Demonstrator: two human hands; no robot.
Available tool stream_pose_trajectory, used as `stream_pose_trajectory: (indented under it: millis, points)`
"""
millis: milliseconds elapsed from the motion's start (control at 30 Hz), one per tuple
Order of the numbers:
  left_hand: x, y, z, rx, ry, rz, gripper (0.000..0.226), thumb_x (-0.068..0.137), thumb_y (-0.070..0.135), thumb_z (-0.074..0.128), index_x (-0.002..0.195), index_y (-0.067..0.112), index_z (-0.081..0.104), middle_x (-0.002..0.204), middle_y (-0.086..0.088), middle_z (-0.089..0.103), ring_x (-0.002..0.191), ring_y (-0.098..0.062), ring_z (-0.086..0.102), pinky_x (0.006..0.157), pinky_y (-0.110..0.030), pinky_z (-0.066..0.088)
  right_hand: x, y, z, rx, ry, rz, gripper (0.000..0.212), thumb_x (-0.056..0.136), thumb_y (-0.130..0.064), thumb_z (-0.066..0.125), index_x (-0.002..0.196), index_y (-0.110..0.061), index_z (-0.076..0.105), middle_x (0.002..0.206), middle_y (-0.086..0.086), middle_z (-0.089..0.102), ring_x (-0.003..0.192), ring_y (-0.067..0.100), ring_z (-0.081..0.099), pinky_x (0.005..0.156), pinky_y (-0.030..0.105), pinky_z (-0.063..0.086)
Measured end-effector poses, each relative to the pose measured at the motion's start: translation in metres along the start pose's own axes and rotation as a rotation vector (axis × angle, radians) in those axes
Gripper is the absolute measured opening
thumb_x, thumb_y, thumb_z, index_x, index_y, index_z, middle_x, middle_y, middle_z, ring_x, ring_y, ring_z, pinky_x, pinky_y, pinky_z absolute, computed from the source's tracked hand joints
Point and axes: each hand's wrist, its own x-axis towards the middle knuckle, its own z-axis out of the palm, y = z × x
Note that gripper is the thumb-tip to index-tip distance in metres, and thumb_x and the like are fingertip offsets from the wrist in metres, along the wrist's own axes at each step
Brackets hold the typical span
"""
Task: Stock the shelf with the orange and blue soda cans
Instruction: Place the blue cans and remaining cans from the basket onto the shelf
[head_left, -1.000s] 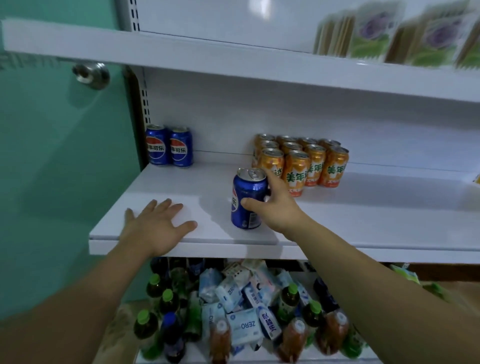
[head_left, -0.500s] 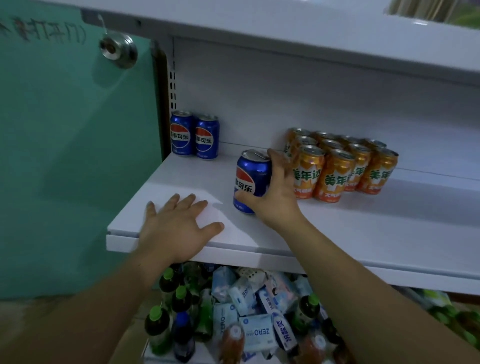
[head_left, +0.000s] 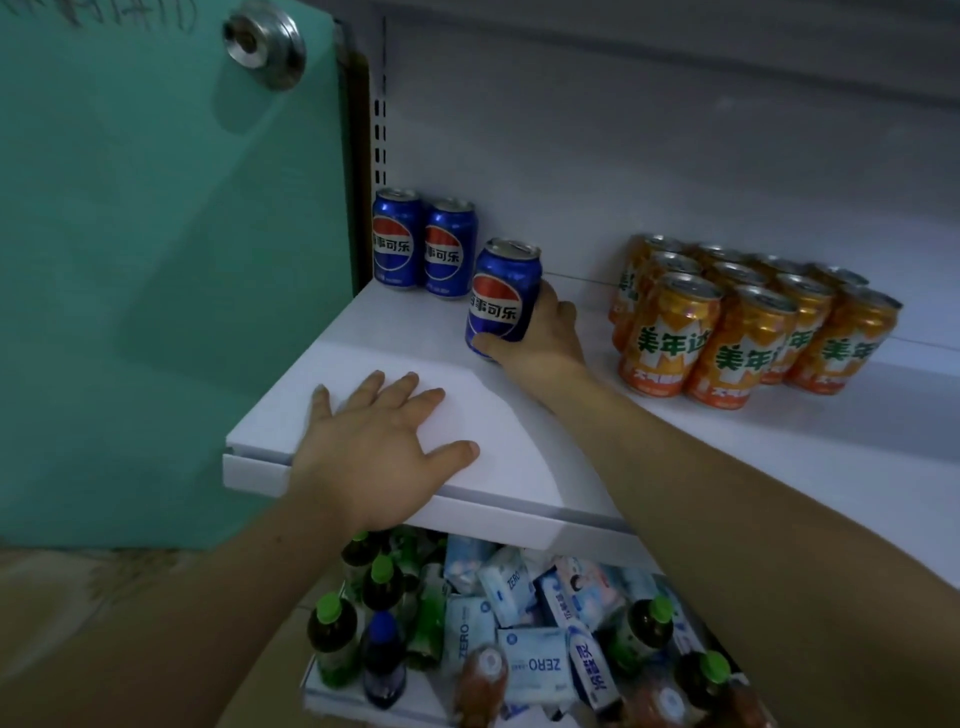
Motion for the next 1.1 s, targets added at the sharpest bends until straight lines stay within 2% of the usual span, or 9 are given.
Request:
stream_pose_trajectory:
  millis: [100, 300, 467, 667, 800, 867, 933, 1067, 1100]
  points:
    - [0.001, 0.000, 0.001, 0.004, -0.009, -0.002, 0.076, 0.084, 0.077, 0.018, 0.150, 0.043, 0.006, 0.160, 0.016, -0.003, 0.148, -0.011, -0.005, 0.118, -0.053, -0.004, 0.018, 0.006, 0.009, -0.016, 0.019, -0.022, 0.083, 0.073, -0.027, 0.081, 0.141, -0.019, 0.034, 0.134, 0.005, 0.051, 0.119, 0.022, 0.054, 0.091, 0.029, 0.044]
    - [0.002, -0.001, 0.003, 0.028, -0.006, -0.001, 0.076, 0.083, 0.078, 0.015, 0.150, 0.043, 0.002, 0.160, 0.017, -0.005, 0.148, -0.010, -0.008, 0.118, -0.052, -0.005, 0.055, 0.008, 0.018, -0.035, 0.042, -0.043, 0.071, 0.084, -0.021, 0.072, 0.141, -0.012, 0.031, 0.135, 0.009, 0.053, 0.119, 0.025, 0.054, 0.087, 0.026, 0.042]
    - [0.000, -0.002, 0.006, 0.013, 0.062, 0.007, 0.099, 0.059, 0.083, -0.008, 0.149, 0.044, 0.004, 0.160, 0.018, -0.002, 0.148, -0.009, -0.004, 0.119, -0.051, -0.001, 0.081, 0.011, 0.029, -0.050, 0.054, 0.006, 0.074, 0.088, -0.021, 0.068, 0.147, -0.011, 0.024, 0.139, 0.010, 0.050, 0.123, 0.027, 0.052, 0.092, 0.031, 0.043]
    - [-0.001, -0.002, 0.004, 0.052, 0.066, 0.022, 0.099, 0.059, 0.080, -0.012, 0.150, 0.042, 0.001, 0.160, 0.017, -0.003, 0.148, -0.010, -0.005, 0.118, -0.051, 0.001, 0.097, 0.012, 0.035, -0.086, 0.047, 0.032, 0.069, 0.089, -0.026, 0.067, 0.143, -0.011, 0.026, 0.137, 0.010, 0.052, 0.121, 0.028, 0.053, 0.092, 0.036, 0.046]
    - [-0.001, -0.001, 0.003, 0.044, 0.023, 0.017, 0.099, 0.060, 0.081, -0.009, 0.150, 0.042, 0.003, 0.160, 0.017, -0.003, 0.148, -0.010, -0.005, 0.118, -0.051, 0.000, 0.085, 0.009, 0.028, -0.096, 0.005, 0.070, 0.079, 0.084, -0.038, 0.069, 0.145, -0.011, 0.027, 0.138, 0.010, 0.050, 0.121, 0.029, 0.053, 0.095, 0.040, 0.049]
    - [0.000, 0.000, -0.001, 0.027, -0.019, 0.004, 0.095, 0.064, 0.083, -0.004, 0.150, 0.043, 0.004, 0.160, 0.017, -0.003, 0.148, -0.011, -0.005, 0.118, -0.053, -0.001, 0.069, 0.005, 0.014, -0.142, -0.017, 0.065, 0.072, 0.083, -0.042, 0.069, 0.140, -0.011, 0.035, 0.136, 0.010, 0.051, 0.120, 0.029, 0.053, 0.089, 0.034, 0.047]
    - [0.001, 0.001, -0.004, 0.032, -0.069, -0.007, 0.083, 0.077, 0.082, 0.008, 0.150, 0.043, 0.003, 0.160, 0.016, -0.004, 0.148, -0.011, -0.006, 0.118, -0.054, -0.003, 0.045, -0.003, -0.010, -0.228, -0.067, 0.016, 0.065, 0.086, -0.044, 0.065, 0.137, -0.012, 0.039, 0.137, 0.010, 0.051, 0.120, 0.029, 0.052, 0.084, 0.028, 0.041]
    - [0.006, -0.005, -0.008, 0.035, -0.127, -0.016, 0.075, 0.086, 0.075, 0.020, 0.151, 0.040, 0.008, 0.161, 0.013, -0.002, 0.148, -0.014, -0.004, 0.116, -0.057, -0.002, -0.020, -0.019, -0.069, -0.469, -0.199, -0.017, 0.072, 0.093, -0.049, 0.054, 0.150, -0.015, 0.026, 0.153, 0.008, 0.035, 0.136, 0.028, 0.038, 0.102, 0.030, 0.035]
    - [0.004, -0.002, -0.012, 0.036, -0.144, -0.016, 0.076, 0.087, 0.075, 0.022, 0.151, 0.039, 0.009, 0.162, 0.011, -0.001, 0.149, -0.016, -0.003, 0.116, -0.058, -0.001, -0.043, -0.020, -0.094, -0.517, -0.192, -0.032, 0.072, 0.093, -0.049, 0.054, 0.149, -0.013, 0.028, 0.152, 0.010, 0.035, 0.136, 0.028, 0.038, 0.104, 0.030, 0.034]
